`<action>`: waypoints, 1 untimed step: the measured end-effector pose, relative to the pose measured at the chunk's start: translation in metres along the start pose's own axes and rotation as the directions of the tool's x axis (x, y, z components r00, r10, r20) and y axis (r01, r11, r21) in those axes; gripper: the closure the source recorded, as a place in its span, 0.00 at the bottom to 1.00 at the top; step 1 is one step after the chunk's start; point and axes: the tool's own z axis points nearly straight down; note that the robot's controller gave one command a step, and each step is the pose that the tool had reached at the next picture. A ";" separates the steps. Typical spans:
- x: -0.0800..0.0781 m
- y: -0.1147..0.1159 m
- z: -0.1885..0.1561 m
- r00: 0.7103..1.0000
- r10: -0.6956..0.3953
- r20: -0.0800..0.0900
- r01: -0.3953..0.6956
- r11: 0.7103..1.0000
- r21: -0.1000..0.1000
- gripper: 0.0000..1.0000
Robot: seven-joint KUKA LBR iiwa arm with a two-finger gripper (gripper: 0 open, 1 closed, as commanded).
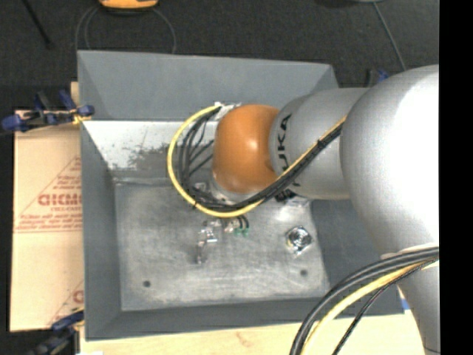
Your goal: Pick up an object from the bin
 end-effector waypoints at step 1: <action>0.016 -0.025 0.001 0.999 -0.035 0.009 0.035 0.999 -0.001 0.00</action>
Offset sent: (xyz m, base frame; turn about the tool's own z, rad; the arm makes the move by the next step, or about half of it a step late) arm -0.0186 -0.0264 -0.0062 -0.0366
